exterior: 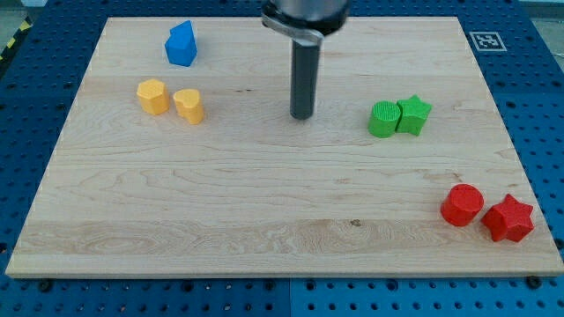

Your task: Push the yellow heart vertical to the yellow hexagon

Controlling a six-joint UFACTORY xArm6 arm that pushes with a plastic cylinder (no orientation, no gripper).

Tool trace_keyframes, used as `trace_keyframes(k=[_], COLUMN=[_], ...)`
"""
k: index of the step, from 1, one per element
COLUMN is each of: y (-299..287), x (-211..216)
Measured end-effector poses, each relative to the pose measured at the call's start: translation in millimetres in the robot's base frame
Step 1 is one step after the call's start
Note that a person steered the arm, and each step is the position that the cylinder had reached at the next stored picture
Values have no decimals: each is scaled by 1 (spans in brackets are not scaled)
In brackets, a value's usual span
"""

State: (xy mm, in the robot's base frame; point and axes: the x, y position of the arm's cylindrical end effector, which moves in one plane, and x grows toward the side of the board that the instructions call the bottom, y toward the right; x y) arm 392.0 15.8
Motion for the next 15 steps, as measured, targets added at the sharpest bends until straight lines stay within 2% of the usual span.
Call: trace_keyframes(k=[1,3,5,10,13,14,15], y=[-2,-88,-175,-146,-147,-146,-120], x=[-10,-27,-27,-12,45,37,22])
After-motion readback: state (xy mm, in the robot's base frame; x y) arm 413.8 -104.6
